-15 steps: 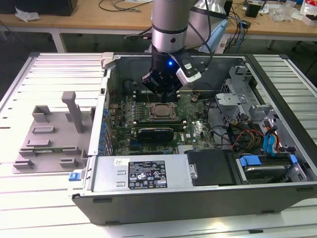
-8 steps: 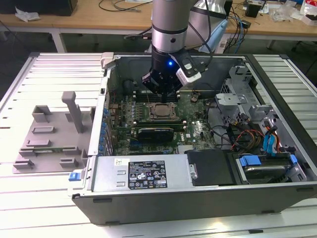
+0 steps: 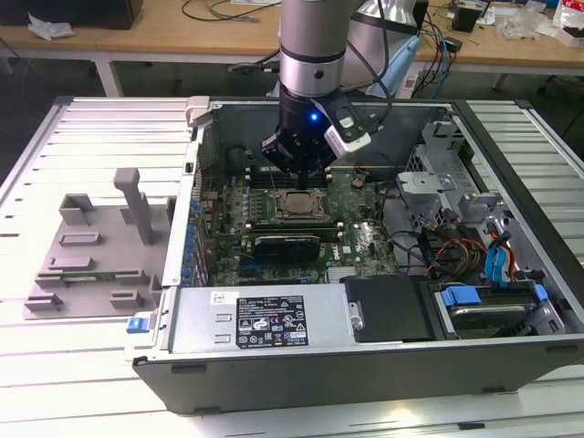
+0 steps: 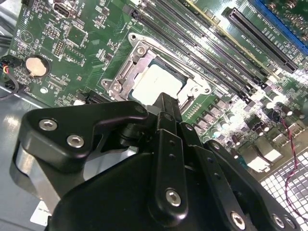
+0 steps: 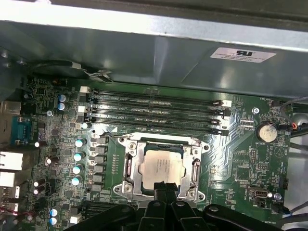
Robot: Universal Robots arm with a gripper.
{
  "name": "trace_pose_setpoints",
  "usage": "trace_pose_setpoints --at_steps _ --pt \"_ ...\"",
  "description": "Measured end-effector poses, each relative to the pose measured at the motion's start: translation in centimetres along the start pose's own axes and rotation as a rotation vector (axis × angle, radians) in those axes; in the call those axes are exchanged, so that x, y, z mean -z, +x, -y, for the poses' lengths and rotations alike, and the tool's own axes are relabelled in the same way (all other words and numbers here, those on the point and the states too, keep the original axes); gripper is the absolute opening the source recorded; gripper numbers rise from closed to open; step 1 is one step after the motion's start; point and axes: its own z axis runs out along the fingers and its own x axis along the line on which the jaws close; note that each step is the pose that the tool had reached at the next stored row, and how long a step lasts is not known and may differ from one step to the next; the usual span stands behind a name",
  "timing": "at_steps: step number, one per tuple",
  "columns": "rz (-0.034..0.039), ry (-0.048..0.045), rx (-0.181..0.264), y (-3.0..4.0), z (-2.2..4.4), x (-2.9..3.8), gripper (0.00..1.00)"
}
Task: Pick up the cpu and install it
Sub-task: 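Install the first cpu locking lever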
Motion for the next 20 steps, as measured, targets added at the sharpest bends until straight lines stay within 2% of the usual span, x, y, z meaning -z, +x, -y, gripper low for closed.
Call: trace_pose_setpoints --at_steps 10,20 --pt "0.0003 -0.0004 0.0 -0.02 -0.02 1.06 0.11" --pt "0.0002 -0.0002 0.0 -0.03 -0.02 1.63 0.11"
